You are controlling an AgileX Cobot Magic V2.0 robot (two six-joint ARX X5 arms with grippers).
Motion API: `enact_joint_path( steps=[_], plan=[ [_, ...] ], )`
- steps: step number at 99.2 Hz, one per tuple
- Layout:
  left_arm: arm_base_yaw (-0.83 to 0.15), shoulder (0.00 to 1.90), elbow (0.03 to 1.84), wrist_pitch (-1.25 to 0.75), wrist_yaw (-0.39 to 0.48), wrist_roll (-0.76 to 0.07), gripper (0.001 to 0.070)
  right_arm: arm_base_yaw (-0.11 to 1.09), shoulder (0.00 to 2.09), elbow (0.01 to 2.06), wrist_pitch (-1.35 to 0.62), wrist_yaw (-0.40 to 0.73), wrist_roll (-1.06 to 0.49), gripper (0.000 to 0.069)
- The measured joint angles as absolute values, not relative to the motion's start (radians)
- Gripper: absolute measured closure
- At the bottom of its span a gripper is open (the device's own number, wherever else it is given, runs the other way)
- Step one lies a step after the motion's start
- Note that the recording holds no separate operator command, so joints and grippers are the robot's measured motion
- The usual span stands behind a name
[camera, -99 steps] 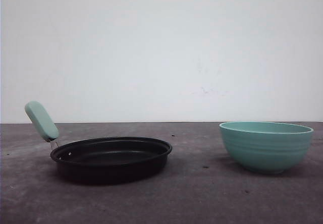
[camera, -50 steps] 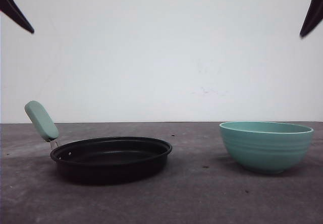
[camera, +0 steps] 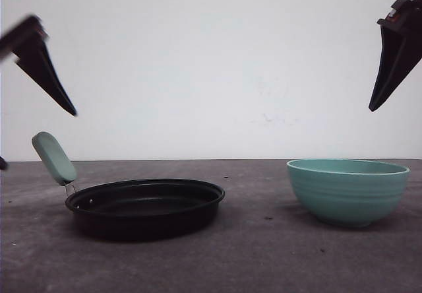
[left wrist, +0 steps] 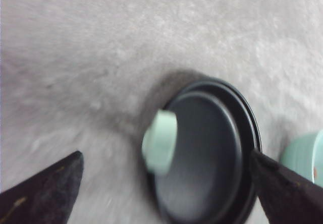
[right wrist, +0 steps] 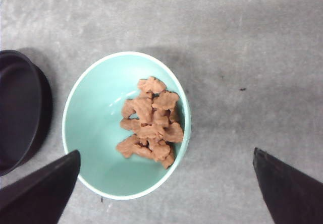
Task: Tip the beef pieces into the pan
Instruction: 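Reach the left gripper to the pan handle and the right gripper to the bowl rim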
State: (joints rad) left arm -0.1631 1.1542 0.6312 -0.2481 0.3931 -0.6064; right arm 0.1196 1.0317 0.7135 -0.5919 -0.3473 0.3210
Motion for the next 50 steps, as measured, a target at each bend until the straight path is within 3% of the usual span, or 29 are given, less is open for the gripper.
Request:
enact_joint_path(
  steps=[24, 30, 36, 50],
  plan=[
    [-0.209, 1.330, 0.631, -0.141, 0.387, -0.667, 0.0081, 0.120, 1.027, 0.714, -0.659, -0.347, 0.300, 0.0008],
    [-0.213, 1.365, 0.631, -0.142, 0.385, -0.670, 0.0108, 0.120, 1.027, 0.714, -0.667, -0.346, 0.291, 0.0008],
    [-0.214, 1.391, 0.631, -0.141, 0.384, -0.671, 0.0206, 0.120, 1.027, 0.714, -0.668, -0.344, 0.286, 0.0008],
    [-0.215, 1.400, 0.631, -0.125, 0.380, -0.670, 0.0536, 0.120, 1.027, 0.714, -0.643, -0.340, 0.284, 0.0008]
  ],
)
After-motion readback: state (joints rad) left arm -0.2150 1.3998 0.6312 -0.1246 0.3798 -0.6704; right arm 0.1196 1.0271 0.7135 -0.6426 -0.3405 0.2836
